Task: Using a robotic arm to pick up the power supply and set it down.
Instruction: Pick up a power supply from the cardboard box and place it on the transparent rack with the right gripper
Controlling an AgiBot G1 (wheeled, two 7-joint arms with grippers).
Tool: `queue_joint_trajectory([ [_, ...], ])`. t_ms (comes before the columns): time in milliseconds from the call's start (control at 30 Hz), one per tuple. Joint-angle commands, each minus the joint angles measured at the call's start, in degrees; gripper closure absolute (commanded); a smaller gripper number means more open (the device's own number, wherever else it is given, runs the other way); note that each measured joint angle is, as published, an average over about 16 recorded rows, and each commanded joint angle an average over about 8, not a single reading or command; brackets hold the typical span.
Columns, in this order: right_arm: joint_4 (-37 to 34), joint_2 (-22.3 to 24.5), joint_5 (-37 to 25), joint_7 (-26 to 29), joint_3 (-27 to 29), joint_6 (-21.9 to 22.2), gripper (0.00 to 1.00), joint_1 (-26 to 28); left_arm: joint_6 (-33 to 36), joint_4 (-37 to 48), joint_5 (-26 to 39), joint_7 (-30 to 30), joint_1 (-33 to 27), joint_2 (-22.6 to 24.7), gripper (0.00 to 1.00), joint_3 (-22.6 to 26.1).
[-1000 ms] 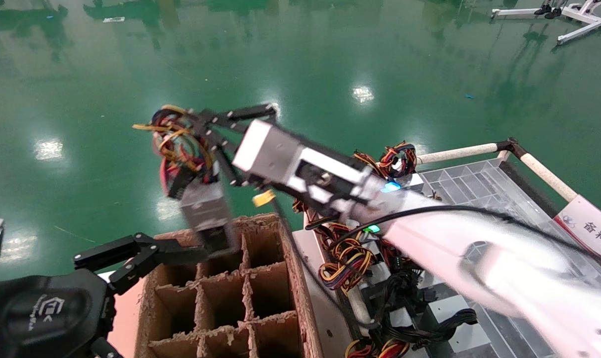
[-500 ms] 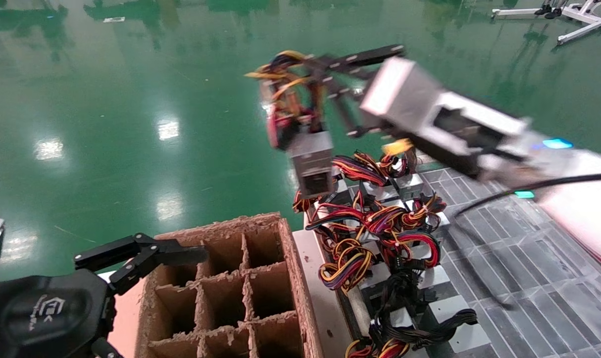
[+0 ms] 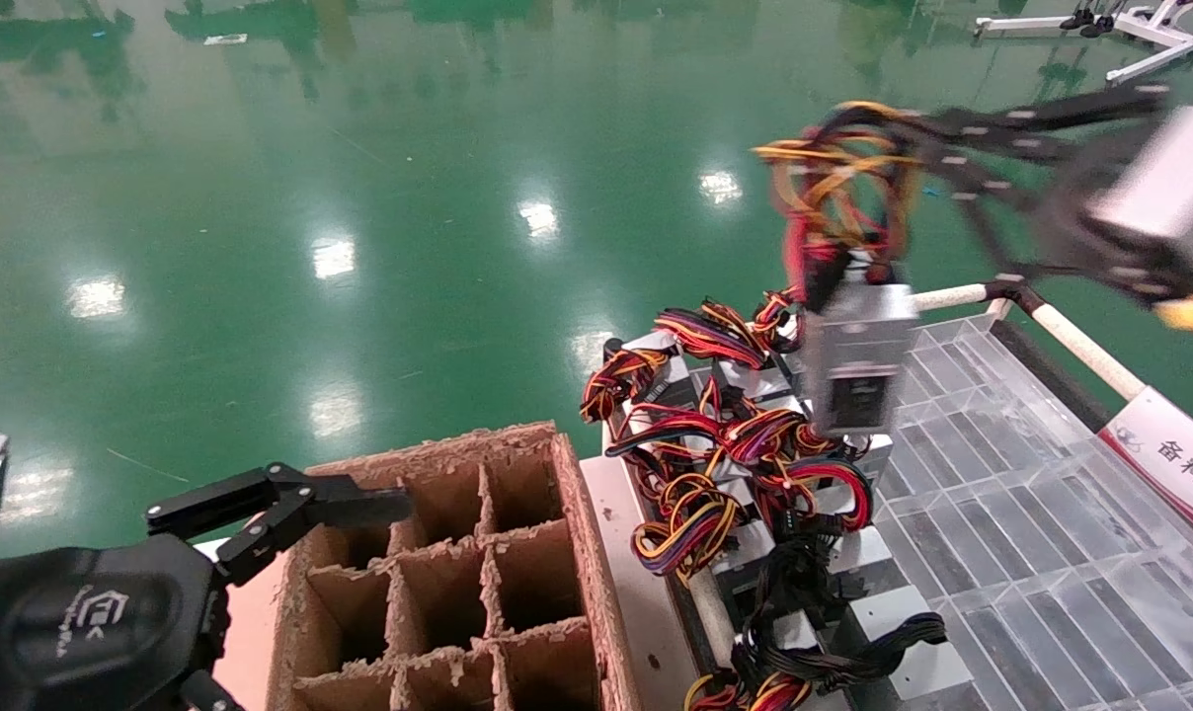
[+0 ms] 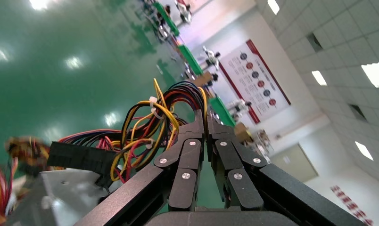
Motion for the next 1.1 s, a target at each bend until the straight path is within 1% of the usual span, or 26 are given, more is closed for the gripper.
queue_joint_trajectory([
  [33,0.1,3.2,0.4,0.2,0.2,-1.6,1.0,-0.5,0.0,0.0,0.0,0.0,0.0,0.0,0.0,0.0],
  [200,-0.1,9.0,1.4,0.8,-0.1,-6.8,1.0,-1.8,0.0,0.0,0.0,0.0,0.0,0.0,0.0,0.0],
  [300,-0.3,11.2,1.9,1.3,-0.5,-7.7,1.0,-2.5,0.0,0.0,0.0,0.0,0.0,0.0,0.0,0.0],
  [433,-0.3,12.5,2.6,1.6,-1.4,-5.9,1.0,-3.7,0.0,0.0,0.0,0.0,0.0,0.0,0.0,0.0],
  [700,-0.3,12.2,6.6,-0.2,-2.9,0.8,1.0,-6.7,0.0,0.0,0.0,0.0,0.0,0.0,0.0,0.0],
  [1100,-0.7,10.9,14.1,-6.5,-3.5,3.7,1.0,-11.1,0.0,0.0,0.0,0.0,0.0,0.0,0.0,0.0],
])
